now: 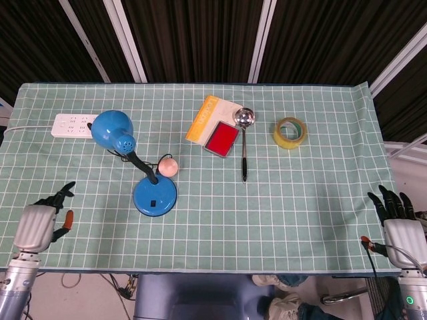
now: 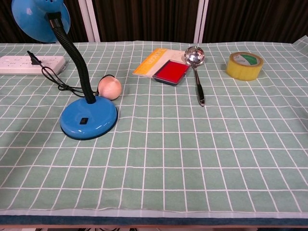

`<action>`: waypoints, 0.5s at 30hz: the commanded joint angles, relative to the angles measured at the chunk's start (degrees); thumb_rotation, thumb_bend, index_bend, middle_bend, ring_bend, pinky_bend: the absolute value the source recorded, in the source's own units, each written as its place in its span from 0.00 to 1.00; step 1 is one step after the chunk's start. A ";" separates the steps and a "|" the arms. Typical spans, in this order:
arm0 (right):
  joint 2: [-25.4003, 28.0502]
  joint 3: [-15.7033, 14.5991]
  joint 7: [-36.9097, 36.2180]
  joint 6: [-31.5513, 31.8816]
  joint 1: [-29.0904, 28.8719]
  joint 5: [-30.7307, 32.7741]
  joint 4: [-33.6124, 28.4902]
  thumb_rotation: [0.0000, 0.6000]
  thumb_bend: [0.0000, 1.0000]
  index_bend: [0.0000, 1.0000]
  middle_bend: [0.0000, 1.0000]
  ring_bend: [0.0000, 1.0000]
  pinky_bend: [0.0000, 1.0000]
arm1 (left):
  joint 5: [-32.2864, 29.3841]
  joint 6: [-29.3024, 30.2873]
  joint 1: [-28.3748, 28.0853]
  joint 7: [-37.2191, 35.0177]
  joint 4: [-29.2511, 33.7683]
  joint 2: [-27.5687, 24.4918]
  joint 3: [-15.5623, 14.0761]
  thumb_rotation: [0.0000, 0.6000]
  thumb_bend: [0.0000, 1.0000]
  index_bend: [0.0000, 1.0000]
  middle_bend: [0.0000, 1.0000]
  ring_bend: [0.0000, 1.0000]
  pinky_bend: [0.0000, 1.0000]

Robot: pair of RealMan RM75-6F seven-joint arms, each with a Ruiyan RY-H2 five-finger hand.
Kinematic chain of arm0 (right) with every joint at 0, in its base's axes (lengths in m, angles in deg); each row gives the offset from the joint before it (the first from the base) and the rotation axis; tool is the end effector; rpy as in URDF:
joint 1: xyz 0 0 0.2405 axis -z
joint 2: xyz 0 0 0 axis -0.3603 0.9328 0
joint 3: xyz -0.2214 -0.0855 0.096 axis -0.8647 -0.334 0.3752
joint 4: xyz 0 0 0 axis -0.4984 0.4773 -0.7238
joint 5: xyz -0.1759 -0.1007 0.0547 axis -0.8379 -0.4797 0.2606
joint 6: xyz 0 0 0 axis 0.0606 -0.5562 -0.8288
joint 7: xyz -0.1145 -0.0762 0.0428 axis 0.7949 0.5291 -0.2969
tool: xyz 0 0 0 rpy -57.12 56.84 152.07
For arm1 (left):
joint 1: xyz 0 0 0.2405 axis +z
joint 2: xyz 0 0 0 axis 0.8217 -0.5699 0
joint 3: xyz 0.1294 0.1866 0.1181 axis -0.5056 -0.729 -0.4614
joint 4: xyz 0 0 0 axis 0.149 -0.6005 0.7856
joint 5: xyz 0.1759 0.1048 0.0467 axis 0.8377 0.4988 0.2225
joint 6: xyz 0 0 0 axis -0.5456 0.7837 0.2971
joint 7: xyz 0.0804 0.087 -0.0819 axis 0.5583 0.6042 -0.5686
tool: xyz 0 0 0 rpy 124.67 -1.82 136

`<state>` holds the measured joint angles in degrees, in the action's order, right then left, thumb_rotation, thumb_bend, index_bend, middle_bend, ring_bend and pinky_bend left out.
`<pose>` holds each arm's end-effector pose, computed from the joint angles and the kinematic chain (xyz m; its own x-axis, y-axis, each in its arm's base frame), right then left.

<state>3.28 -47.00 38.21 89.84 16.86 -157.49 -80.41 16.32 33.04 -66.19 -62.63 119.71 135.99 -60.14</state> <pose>-0.3153 -0.1833 0.1634 0.5070 0.0262 0.8615 -0.8619 0.0172 0.5067 -0.2699 0.2064 0.0993 0.3854 0.0150 0.9226 0.9130 -0.1510 -0.3789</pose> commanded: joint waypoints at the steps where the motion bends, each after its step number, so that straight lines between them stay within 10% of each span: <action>1: 0.03 0.04 0.05 -0.01 0.00 0.08 -0.10 1.00 0.17 0.13 0.04 0.08 0.00 | 1.43 -3.71 -3.27 2.02 -2.16 4.54 0.71 1.00 0.69 0.18 0.59 0.67 0.76; 15: 0.15 0.15 -0.06 -0.15 0.00 0.39 -0.17 1.00 0.17 0.13 0.04 0.08 0.00 | -3.21 -12.85 -7.44 16.03 -4.62 16.03 -0.23 1.00 0.84 0.20 0.74 0.75 0.80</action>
<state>3.43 -46.85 38.14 89.69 16.86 -157.10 -80.58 13.85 20.75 -73.31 -47.62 115.82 150.96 -60.22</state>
